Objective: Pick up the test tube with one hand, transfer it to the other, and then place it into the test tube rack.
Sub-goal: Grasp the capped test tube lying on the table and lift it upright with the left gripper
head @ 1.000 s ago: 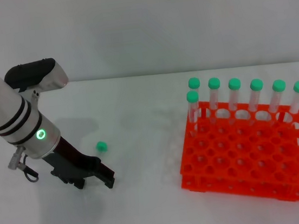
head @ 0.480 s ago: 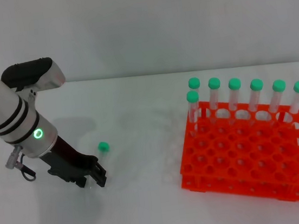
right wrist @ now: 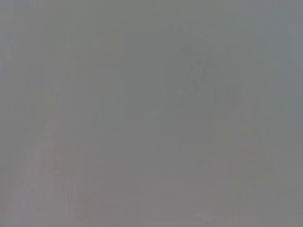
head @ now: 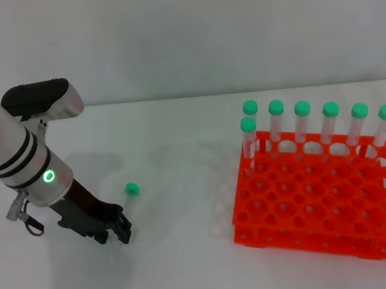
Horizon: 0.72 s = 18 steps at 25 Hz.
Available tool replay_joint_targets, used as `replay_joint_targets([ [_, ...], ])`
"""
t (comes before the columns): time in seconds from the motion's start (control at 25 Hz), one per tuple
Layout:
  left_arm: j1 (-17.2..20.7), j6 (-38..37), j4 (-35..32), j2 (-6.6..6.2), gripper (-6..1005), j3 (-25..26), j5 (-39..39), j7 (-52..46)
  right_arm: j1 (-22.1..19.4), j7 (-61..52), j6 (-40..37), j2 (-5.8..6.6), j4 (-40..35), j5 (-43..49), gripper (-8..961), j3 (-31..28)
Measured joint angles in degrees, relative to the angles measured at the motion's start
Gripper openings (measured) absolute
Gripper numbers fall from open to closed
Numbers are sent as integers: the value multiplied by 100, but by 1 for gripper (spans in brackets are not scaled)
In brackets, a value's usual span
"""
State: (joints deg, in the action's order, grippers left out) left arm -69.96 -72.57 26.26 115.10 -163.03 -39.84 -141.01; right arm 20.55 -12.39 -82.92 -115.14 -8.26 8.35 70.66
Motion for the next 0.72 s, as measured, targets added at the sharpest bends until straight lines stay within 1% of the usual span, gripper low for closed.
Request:
replay_joint_targets([
  [0.2,0,124,-107,-5,434,0,-114,-30,2,-11,0,0,0,0,830,0],
  [0.48,-2,197,-164,-13,279,-2,-162,-43,8,-29,1,0,0,0,830,7],
  [0.6,-14,217,-141,-36,212,-2,-38,16,20,-31,3,0,0,0,830,9],
  [0.72,-7,205,-93,-93,203,-1,267,182,26,-35,3,0,0,0,830,10],
])
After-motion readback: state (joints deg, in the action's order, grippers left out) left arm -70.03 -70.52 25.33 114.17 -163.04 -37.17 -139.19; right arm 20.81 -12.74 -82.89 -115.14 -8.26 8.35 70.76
